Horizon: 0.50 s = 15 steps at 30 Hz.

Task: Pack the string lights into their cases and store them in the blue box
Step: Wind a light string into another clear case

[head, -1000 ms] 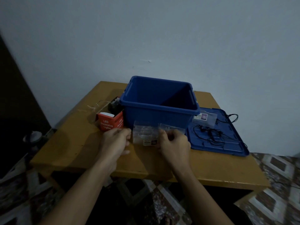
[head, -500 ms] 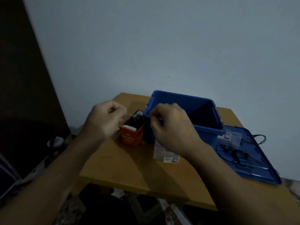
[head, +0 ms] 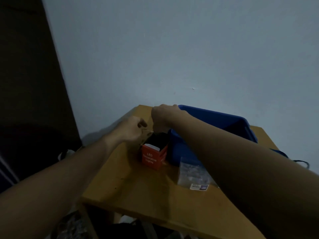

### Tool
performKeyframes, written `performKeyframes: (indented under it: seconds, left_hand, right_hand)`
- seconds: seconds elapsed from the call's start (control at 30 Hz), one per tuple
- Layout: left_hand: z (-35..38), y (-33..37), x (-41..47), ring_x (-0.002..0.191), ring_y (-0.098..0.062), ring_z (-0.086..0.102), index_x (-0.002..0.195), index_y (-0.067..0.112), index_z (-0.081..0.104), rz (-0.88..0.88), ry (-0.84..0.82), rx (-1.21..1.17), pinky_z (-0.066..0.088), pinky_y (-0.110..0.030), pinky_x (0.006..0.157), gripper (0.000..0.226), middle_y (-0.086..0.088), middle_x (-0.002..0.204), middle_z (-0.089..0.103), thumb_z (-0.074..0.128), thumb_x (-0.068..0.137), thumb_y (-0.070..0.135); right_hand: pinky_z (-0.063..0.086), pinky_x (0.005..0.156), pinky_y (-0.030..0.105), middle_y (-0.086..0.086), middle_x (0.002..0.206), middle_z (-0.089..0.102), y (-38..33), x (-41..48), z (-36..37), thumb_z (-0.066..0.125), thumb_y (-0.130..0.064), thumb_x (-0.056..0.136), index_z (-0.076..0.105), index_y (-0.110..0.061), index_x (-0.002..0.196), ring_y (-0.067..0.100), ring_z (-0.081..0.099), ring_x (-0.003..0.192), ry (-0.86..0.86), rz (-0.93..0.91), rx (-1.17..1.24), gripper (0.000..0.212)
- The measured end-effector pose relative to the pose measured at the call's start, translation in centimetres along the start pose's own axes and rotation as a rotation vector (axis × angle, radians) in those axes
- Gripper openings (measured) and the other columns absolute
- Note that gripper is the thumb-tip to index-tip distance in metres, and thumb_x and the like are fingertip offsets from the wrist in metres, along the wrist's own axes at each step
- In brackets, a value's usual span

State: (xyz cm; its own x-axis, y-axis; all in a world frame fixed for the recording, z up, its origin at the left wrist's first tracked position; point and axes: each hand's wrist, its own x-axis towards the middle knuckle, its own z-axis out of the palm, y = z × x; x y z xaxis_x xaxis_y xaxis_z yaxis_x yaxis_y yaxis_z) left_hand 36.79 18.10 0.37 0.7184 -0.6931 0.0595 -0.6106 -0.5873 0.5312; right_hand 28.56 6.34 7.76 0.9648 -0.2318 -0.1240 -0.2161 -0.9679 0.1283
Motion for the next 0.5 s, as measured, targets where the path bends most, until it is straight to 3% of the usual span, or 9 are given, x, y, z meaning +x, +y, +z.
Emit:
performKeyframes:
  seconds: [0.1,0.27,0.5]
  left_hand:
    - [0.4,-0.6,0.4,0.123,-0.024,0.057,0.133,0.019,0.059,0.006,-0.006,0.018,0.051,-0.031,0.091,0.037,-0.005,0.137,0.06,0.058,0.097,0.01]
    - [0.8,-1.1,0.4,0.095,-0.014,0.058,0.116,0.018,0.067,0.038,0.046,0.062,0.045,-0.023,0.07,0.02,-0.004,0.118,0.069,0.063,0.096,0.016]
    - [0.9,-0.9,-0.7,0.096,-0.017,0.061,0.107,0.02,0.068,0.007,0.076,-0.018,0.053,-0.033,0.08,0.012,0.0,0.109,0.068,0.06,0.098,0.023]
  right_hand:
    - [0.032,0.104,0.055,0.003,0.093,0.057,-0.5,0.9,0.5,0.066,-0.023,0.089,0.058,-0.014,0.102,0.026,0.054,0.099,-0.034,0.006,-0.082,0.017]
    - [0.035,0.101,0.06,0.008,0.104,0.062,-1.4,1.5,1.4,0.065,-0.03,0.091,0.061,-0.015,0.106,0.031,0.059,0.101,-0.011,0.038,-0.203,0.022]
    - [0.031,0.1,0.064,0.004,0.092,0.059,-1.5,0.5,2.1,0.06,-0.027,0.092,0.061,-0.015,0.104,0.029,0.059,0.098,0.051,0.023,-0.173,0.017]
